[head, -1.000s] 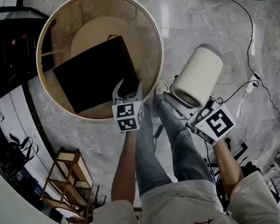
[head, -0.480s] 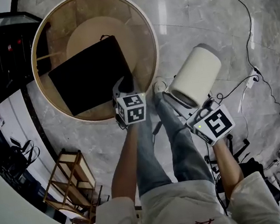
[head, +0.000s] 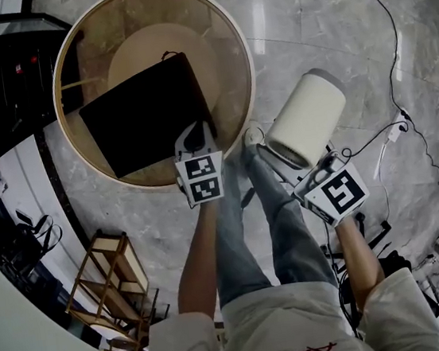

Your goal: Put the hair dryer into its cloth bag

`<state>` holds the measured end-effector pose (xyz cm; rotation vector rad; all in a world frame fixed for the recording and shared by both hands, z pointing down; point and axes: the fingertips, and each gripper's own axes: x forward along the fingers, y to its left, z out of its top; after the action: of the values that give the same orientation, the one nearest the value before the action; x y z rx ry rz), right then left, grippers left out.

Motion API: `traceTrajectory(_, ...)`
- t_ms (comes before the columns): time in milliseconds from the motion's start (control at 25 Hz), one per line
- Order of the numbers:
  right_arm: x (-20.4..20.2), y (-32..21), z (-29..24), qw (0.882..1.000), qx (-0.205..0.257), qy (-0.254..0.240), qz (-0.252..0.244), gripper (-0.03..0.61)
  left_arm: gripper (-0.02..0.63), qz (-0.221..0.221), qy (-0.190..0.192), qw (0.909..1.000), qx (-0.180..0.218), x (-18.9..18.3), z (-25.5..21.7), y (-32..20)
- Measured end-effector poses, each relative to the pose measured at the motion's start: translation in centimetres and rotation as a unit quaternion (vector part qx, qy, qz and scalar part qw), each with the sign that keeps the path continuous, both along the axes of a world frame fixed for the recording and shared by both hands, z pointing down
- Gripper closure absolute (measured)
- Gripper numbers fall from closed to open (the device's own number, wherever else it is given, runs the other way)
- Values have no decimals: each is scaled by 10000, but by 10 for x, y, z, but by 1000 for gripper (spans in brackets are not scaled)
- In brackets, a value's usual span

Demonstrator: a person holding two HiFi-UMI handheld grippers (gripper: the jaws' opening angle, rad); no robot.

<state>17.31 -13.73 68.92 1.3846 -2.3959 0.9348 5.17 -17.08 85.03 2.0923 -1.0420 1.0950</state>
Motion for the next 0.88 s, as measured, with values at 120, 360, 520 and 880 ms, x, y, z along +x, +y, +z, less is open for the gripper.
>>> traceTrajectory(120,-4,1,7,9999,-38,48,-149,337,577,-156,105,9994,286,-9,-18,-2)
traceTrajectory(360,-15,-4,18,9989,-15,120,-443,337,577,-450,347,9945,877,-25,-54,-2)
traceTrajectory(520,-25,1,35,9946,-143,411,-937,339,577,-567,456,9915,1083,-32,-69,1)
traceTrajectory(880,-55,6,76,9681,-475,1084,-2207,341,577,-758,669,9871,1245,-50,-78,1)
